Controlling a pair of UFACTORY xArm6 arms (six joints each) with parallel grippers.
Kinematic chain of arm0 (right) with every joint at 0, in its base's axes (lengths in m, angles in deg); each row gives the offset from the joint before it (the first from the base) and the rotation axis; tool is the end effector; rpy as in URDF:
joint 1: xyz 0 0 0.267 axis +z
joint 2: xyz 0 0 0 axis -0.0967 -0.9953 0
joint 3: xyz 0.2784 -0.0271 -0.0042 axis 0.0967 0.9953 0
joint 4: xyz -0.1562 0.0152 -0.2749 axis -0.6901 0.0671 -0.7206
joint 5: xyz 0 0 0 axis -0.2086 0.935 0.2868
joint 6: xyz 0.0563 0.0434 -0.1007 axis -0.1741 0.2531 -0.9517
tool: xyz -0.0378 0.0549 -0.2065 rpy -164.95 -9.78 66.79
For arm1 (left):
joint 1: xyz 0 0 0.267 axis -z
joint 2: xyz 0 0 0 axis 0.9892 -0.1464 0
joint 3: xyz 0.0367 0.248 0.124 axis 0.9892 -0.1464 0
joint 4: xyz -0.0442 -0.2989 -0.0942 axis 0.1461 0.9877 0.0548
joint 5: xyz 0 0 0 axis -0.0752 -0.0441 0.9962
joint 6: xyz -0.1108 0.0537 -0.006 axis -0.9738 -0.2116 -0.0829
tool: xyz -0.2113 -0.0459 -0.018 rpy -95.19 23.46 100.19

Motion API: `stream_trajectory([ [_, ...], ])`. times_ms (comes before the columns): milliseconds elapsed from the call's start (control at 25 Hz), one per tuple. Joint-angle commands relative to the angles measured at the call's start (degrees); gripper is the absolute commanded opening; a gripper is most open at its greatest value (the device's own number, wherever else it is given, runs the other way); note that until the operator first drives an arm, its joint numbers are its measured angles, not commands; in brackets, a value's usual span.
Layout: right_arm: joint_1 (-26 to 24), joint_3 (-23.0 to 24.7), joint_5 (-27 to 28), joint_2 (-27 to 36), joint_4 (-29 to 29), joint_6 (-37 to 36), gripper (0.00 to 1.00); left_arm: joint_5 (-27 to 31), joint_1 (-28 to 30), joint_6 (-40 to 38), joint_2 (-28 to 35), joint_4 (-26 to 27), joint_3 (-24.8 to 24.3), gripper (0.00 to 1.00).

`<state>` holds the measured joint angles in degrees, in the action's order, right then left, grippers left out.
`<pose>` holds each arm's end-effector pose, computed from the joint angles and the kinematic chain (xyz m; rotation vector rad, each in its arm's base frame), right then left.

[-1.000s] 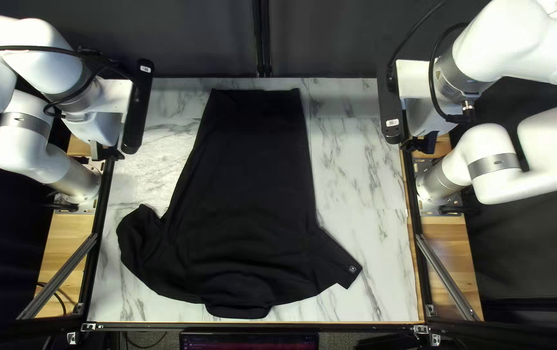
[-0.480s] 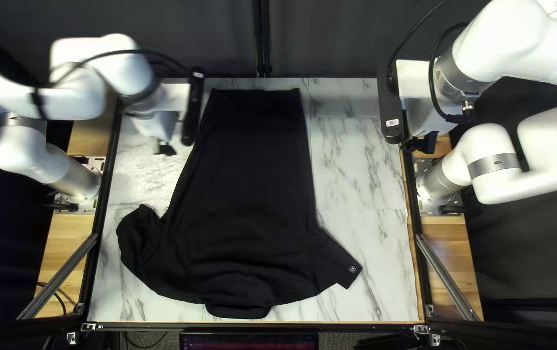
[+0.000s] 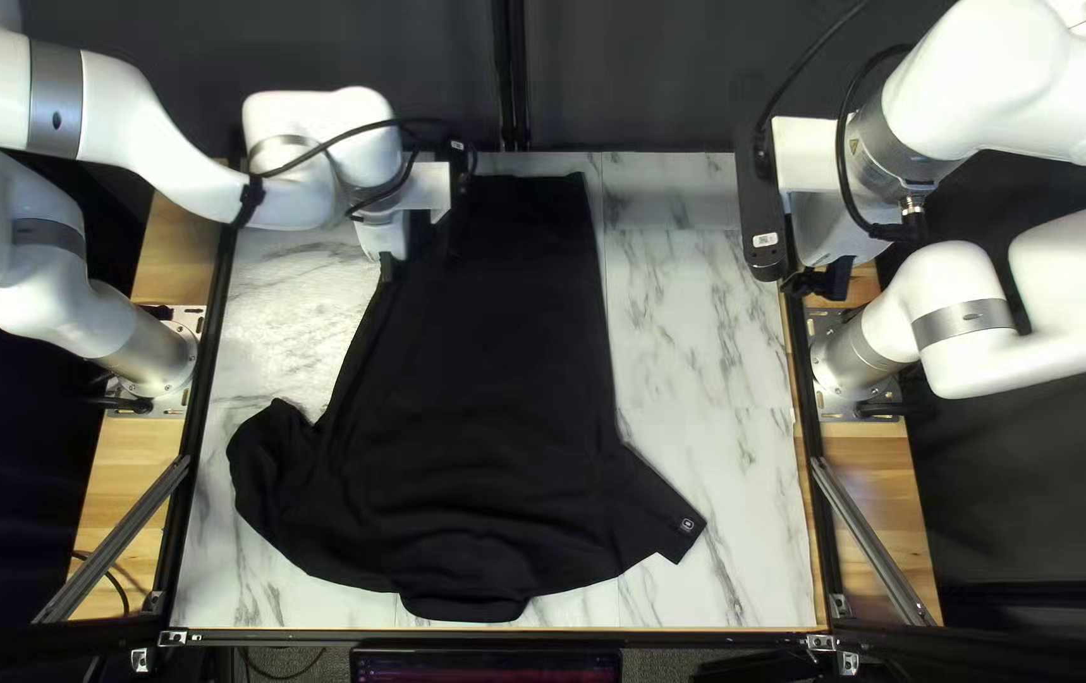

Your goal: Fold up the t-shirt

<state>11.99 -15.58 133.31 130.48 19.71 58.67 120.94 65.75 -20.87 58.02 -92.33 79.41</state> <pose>0.2017 -0.0039 0.3152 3.0644 0.0390 0.1042 0.3635 0.1255 0.0957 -3.0547 -0.2054 0.0545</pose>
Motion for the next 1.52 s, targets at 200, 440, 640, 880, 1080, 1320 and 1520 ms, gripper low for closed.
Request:
stream_trajectory([
  [200,0.0,0.0,0.0,0.0,0.0,0.0,1.0,-2.8,2.1,-27.6,0.4,-15.8,-3.7,1.0],
  [440,0.0,0.0,0.0,0.0,0.0,0.0,1.0,-4.3,0.8,-22.3,-2.8,-13.7,-1.5,1.0],
  [640,0.0,0.0,0.0,0.0,0.0,0.0,1.0,0.6,0.2,-29.7,-10.7,-20.6,4.9,1.0],
  [880,0.0,0.0,0.0,0.0,0.0,0.0,1.0,-0.1,0.1,-29.6,-10.7,-20.5,4.4,1.0],
  [1080,0.0,0.0,0.0,0.0,0.0,0.0,1.0,-2.5,1.1,-23.9,-2.5,-15.7,-3.5,1.0],
  [1320,0.0,0.0,0.0,0.0,0.0,0.0,1.0,-1.4,8.2,-20.8,13.6,-5.6,-16.5,1.0],
  [1520,0.0,0.0,0.0,0.0,0.0,0.0,1.0,-3.6,18.3,-27.1,13.8,-0.9,-20.5,1.0],
])
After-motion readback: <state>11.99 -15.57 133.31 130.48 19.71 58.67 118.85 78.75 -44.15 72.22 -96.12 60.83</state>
